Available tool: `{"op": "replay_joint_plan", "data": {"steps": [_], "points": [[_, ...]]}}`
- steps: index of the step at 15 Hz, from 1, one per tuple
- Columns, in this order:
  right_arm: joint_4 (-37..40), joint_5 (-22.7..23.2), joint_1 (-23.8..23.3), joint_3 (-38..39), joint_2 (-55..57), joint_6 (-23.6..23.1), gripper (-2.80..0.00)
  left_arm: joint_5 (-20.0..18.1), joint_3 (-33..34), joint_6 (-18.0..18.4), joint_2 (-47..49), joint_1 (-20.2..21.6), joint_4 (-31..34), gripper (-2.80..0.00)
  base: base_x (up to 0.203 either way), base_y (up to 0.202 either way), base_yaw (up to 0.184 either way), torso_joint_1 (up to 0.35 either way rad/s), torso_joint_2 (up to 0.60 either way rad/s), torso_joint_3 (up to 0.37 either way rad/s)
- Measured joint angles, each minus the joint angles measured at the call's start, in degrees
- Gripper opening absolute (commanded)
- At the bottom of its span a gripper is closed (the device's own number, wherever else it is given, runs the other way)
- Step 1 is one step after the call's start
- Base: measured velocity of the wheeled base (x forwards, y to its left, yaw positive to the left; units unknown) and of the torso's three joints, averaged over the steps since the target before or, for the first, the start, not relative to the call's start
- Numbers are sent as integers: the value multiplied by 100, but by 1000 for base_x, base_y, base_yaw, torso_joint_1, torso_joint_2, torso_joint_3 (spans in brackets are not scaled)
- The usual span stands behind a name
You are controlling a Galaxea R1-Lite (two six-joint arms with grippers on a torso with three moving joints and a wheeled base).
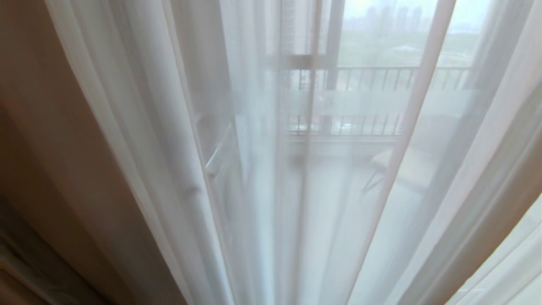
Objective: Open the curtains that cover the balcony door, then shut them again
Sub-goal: Close the outer curtains on both sides
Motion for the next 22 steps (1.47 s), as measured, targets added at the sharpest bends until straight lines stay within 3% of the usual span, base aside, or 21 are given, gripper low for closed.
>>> {"op": "replay_joint_plan", "data": {"steps": [4, 22], "points": [[-2, 0, -3, 0, 2, -4, -280, 11, 0, 7, 0, -5, 2, -280, 0, 140, 1, 4, 2, 3], [-2, -1, 1, 0, 2, 0, -280, 11, 0, 2, -2, -5, -2, -280, 0, 0, 0, 0, 0, 0]]}}
